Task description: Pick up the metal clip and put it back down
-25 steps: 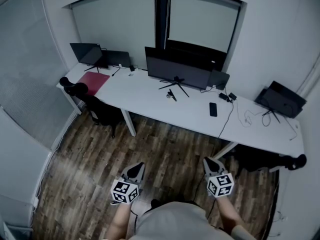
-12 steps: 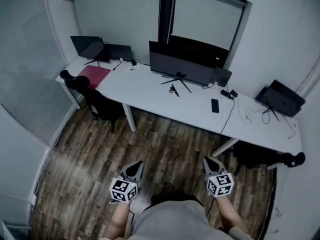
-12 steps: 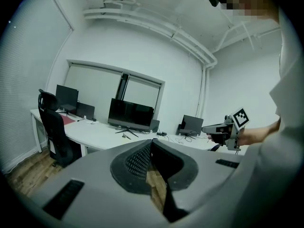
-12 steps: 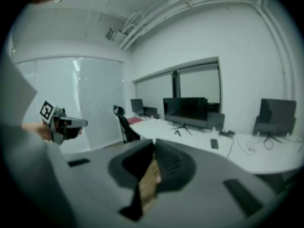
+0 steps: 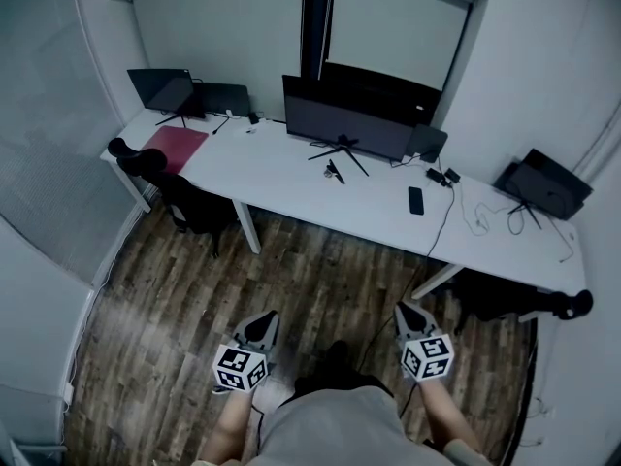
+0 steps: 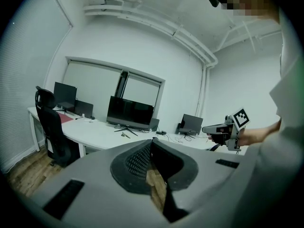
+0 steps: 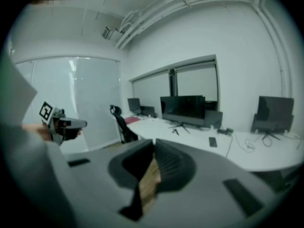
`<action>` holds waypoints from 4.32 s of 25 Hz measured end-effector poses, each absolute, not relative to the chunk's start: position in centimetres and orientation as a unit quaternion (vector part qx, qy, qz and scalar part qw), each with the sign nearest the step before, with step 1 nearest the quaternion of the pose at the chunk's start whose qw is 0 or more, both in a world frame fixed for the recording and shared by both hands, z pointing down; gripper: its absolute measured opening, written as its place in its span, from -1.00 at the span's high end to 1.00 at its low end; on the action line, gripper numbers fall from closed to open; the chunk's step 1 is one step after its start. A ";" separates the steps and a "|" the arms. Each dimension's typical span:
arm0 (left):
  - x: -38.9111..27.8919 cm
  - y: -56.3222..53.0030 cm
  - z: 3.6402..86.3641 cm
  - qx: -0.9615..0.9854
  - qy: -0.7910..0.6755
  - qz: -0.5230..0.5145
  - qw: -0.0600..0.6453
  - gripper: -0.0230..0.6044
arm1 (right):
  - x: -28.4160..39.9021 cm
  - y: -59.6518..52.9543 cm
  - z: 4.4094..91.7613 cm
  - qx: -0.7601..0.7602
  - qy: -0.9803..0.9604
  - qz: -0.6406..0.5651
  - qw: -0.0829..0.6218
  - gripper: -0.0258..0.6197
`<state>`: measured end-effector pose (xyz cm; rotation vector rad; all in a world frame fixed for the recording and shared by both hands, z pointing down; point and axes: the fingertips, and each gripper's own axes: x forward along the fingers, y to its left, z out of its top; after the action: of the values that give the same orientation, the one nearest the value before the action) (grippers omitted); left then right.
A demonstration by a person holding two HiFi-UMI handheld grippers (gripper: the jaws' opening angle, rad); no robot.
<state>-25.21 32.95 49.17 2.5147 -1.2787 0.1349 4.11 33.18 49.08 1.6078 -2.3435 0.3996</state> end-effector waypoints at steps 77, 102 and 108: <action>-24.1 -12.5 52.4 0.918 -0.337 0.110 0.178 0.82 | -0.1 -8.4 54.4 0.590 -0.765 0.180 0.185 0.81; -19.8 -16.8 54.7 0.924 -0.298 0.126 0.204 0.82 | 1.9 -11.7 56.4 0.604 -0.746 0.204 0.191 0.81; -17.7 -19.3 55.5 0.912 -0.321 0.135 0.215 0.82 | 3.1 -16.0 57.5 0.572 -0.769 0.211 0.194 0.81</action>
<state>-17.72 -19.31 55.47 2.5297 -0.8906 0.3737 3.08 -16.04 57.52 1.6040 -2.1557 0.5932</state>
